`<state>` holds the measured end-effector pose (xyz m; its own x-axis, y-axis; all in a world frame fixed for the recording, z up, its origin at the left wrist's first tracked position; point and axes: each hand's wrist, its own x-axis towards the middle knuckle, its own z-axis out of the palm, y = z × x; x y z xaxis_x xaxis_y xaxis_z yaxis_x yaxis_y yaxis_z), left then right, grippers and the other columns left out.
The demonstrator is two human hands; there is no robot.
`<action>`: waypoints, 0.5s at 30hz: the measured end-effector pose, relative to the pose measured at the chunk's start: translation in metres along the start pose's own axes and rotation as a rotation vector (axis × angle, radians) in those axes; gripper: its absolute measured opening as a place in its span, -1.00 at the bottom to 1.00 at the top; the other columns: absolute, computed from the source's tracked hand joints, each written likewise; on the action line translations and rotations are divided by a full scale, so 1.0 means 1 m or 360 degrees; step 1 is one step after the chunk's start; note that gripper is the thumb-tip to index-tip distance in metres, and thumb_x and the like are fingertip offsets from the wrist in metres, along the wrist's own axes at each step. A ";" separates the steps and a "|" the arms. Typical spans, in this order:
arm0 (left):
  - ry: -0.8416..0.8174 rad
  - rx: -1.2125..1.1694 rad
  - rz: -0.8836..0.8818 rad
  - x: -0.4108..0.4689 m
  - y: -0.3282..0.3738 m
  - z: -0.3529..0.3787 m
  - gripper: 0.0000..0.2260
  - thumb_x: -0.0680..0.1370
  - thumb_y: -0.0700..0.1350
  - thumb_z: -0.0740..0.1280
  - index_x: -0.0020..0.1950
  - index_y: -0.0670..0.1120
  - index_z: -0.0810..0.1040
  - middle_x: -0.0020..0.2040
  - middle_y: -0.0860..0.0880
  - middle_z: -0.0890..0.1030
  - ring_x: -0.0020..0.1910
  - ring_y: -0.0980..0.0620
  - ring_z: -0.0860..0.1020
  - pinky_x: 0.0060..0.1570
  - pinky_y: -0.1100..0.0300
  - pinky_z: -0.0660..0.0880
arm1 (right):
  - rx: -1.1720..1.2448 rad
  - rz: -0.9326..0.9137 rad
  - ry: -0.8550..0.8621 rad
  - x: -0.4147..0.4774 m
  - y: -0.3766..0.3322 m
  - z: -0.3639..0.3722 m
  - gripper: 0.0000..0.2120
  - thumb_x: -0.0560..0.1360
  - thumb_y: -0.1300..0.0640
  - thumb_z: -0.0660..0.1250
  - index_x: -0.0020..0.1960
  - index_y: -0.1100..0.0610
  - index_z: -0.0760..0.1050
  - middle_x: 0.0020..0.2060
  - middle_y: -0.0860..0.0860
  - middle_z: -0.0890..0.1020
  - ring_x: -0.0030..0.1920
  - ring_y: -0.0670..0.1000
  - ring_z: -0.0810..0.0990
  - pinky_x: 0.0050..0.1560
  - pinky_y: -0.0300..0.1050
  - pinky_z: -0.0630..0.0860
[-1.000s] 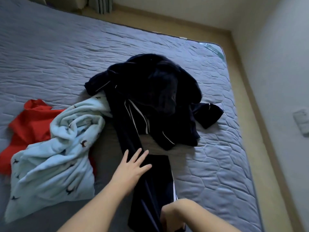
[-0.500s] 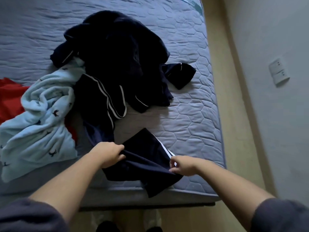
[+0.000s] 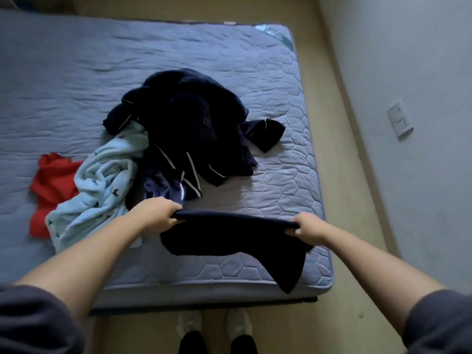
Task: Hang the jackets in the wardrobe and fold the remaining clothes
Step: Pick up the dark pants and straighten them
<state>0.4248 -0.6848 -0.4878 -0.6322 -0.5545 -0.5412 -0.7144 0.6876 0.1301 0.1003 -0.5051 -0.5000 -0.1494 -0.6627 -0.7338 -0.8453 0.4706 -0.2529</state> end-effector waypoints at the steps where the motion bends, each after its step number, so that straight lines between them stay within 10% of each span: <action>1: 0.0093 -0.0083 0.0027 -0.009 0.002 -0.021 -0.86 0.56 0.05 0.26 -0.19 0.08 0.43 -0.25 0.04 0.56 -0.23 -0.01 0.53 -0.31 0.12 0.31 | -0.0033 0.0017 0.0062 -0.011 -0.003 -0.015 -0.86 0.52 0.08 0.32 -0.19 0.09 0.55 -0.15 0.15 0.60 -0.07 0.11 0.58 -0.12 -0.10 0.45; 11: 0.0563 -0.1290 0.0001 -0.093 0.073 -0.240 -0.84 0.53 -0.20 0.26 -0.16 -0.23 0.58 -0.26 -0.10 0.56 -0.22 0.00 0.50 -0.16 0.05 0.46 | 0.0629 -0.0271 0.0702 -0.133 -0.145 -0.082 -0.39 0.40 0.11 0.42 0.40 0.07 0.29 0.23 0.05 0.46 0.26 0.03 0.44 0.24 -0.05 0.40; 15: 0.0709 -0.2023 -0.0102 -0.135 0.092 -0.305 -0.82 0.54 -0.18 0.23 -0.22 -0.13 0.56 -0.32 -0.08 0.59 -0.41 0.02 0.55 -0.35 0.24 0.46 | 0.0971 -0.0134 0.1002 -0.173 -0.183 -0.087 -0.63 0.44 0.13 0.38 0.18 0.10 0.32 -0.12 -0.03 0.48 -0.08 0.00 0.47 -0.09 -0.15 0.38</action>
<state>0.3532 -0.6894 -0.1492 -0.4567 -0.8400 -0.2931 -0.3736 -0.1179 0.9200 0.2360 -0.5269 -0.2723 -0.5061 -0.8226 -0.2593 -0.4719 0.5158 -0.7151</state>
